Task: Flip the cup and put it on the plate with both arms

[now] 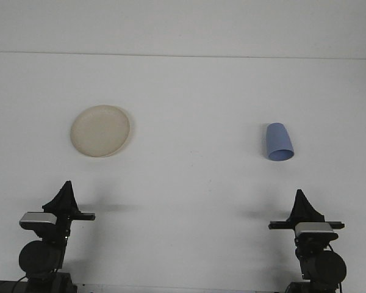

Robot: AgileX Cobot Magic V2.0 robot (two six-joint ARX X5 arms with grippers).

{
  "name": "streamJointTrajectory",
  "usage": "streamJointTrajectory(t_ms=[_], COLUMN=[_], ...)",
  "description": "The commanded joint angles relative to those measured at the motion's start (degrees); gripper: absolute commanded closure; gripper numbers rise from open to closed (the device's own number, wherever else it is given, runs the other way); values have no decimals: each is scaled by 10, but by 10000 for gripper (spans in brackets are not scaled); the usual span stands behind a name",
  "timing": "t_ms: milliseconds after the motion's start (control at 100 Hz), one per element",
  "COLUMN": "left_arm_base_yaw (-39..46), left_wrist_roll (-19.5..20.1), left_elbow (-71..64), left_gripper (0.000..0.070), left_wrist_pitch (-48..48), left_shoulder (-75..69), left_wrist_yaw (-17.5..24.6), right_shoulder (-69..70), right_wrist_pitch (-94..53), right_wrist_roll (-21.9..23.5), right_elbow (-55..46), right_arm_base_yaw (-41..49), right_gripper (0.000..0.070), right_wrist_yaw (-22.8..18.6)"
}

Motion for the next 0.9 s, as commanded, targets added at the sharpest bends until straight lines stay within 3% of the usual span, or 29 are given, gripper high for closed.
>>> streamJointTrajectory(t_ms=[0, 310, 540, 890], left_arm_base_yaw=[-1, -1, -1, -1], left_wrist_roll=[-2, -2, -2, -2], left_elbow=[-11, -11, -11, -11], left_gripper=[689, 689, 689, 689], left_wrist_pitch=[8, 8, 8, 8], left_shoulder=[-1, -1, -1, -1], left_wrist_yaw=[-1, -1, -1, -1], right_shoulder=[0, 0, 30, 234], right_wrist_pitch=[6, -2, -84, -324], right_wrist_roll=[6, 31, 56, 3], right_elbow=[-1, 16, 109, 350], right_arm_base_yaw=[0, 0, 0, 0], right_gripper=[700, 700, 700, 700], right_wrist_yaw=[-1, 0, -1, -1])
